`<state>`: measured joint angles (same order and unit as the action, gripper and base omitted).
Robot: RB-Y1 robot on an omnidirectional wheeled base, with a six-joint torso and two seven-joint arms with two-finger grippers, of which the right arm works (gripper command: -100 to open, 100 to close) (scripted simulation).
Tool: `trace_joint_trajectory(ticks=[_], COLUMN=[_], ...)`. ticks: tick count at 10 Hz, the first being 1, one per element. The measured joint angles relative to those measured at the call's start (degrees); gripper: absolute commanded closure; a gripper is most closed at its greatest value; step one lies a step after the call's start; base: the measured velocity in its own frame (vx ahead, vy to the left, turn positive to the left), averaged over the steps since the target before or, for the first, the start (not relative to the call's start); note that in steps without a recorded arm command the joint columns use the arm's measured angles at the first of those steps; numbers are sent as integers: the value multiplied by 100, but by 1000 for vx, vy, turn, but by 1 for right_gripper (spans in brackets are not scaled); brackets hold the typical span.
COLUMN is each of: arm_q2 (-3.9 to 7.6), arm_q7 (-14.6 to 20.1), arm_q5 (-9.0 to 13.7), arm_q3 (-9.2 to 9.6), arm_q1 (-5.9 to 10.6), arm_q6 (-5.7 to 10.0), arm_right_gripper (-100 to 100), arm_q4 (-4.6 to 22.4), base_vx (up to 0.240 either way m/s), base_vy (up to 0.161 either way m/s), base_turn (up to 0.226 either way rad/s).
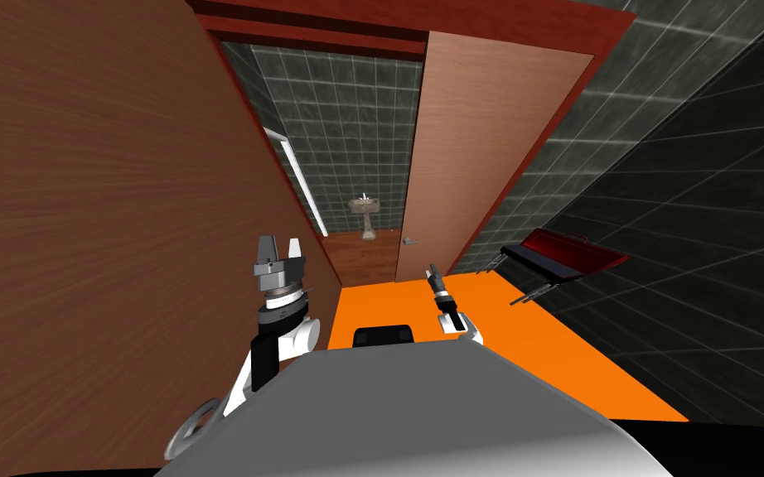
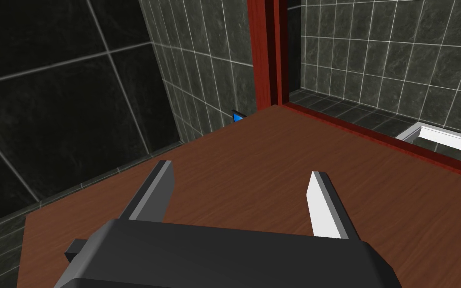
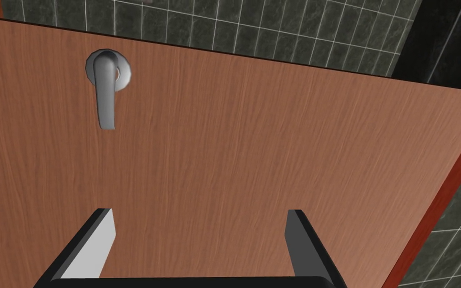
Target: Pull the door open
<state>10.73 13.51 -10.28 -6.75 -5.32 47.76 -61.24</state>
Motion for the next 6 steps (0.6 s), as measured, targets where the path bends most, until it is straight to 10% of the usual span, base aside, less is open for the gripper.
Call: trace_joint_trajectory(ticks=[6], arm_q2=[89], arm_q7=[258], arm_q5=[-143], arm_q3=[-116], arm_q1=[300], arm_q6=[137], arm_right_gripper=[-100], arm_q4=[803], base_vx=[98], base_vy=[-2], base_turn=[17])
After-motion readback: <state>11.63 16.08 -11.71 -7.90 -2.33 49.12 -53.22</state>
